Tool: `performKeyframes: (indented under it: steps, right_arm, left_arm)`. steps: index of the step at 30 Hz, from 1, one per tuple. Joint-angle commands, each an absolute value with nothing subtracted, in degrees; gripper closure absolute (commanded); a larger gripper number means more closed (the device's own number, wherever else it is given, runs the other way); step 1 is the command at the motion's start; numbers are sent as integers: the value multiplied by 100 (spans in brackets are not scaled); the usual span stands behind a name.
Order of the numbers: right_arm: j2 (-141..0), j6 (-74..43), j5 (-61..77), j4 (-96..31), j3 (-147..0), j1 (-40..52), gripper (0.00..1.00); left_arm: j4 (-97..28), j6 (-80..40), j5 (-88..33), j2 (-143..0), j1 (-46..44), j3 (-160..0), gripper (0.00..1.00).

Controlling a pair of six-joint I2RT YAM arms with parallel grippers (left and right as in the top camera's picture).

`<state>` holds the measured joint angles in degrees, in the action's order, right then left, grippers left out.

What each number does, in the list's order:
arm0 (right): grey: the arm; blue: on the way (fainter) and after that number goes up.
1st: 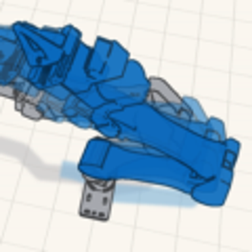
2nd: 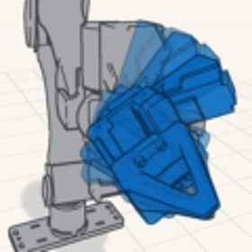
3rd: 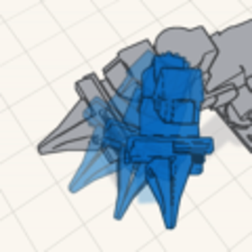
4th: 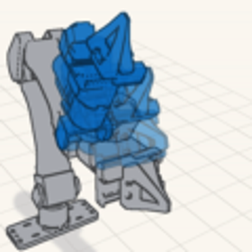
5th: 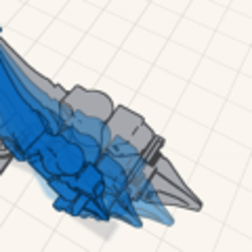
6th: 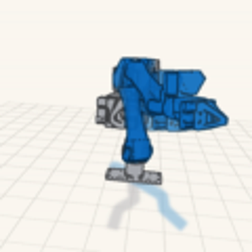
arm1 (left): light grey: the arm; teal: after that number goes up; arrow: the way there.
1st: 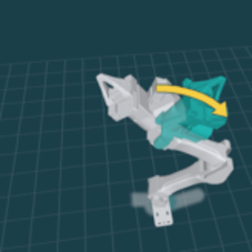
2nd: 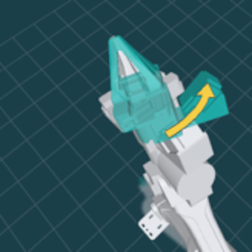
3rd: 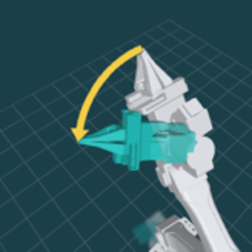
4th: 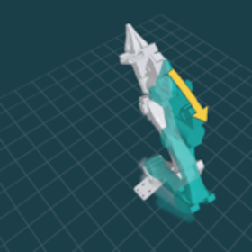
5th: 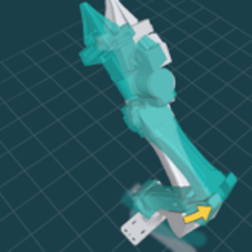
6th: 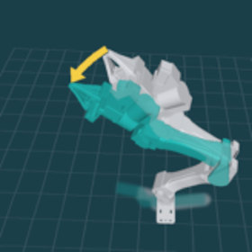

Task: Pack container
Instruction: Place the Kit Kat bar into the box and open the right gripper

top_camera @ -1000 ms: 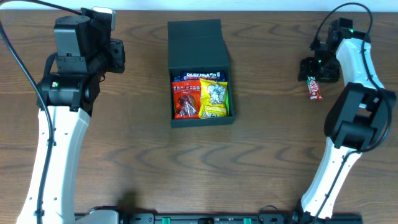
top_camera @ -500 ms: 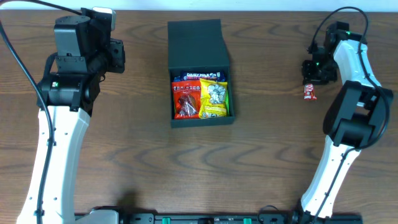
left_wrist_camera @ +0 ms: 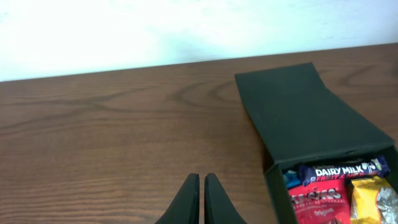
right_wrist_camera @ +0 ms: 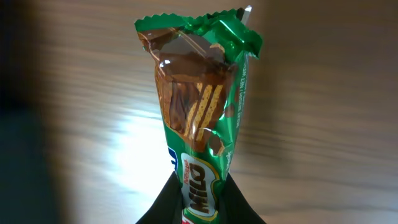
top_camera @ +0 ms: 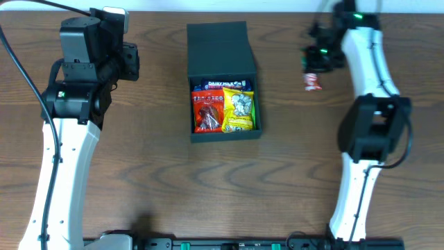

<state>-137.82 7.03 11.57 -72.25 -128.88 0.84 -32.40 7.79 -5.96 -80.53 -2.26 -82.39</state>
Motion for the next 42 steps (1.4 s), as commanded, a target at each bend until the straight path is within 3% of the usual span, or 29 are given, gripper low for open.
performKeyframes:
  steps: [1, 6, 21, 26, 41, 42]
  right_arm:
    - [-13504, 797, 1332, -7402, -13262, 812, 98]
    - [-13504, 3326, 1313, -7968, -13338, 1918, 99]
    - [-13504, 7102, 1404, -7994, -13338, 2689, 99]
    - [-13511, 7467, 1828, -7933, -13319, 2707, 94]
    - [-13511, 7284, 1824, -6971, -12066, 2707, 99]
    - [-13511, 7150, 1822, -6853, -12070, 2707, 94]
  left_arm:
    - [-3221, 858, -537, -8016, -217, -8379, 94]
    - [-3236, 862, -534, -8016, -217, -8379, 94]
    - [-3192, 1208, -532, -8018, -215, -8379, 94]
    - [-3081, 1227, -534, -8016, -215, -8379, 91]
    - [-3059, 1229, -532, -8018, -215, -8379, 91]
    - [-3059, 1227, -532, -8018, -215, -8379, 91]
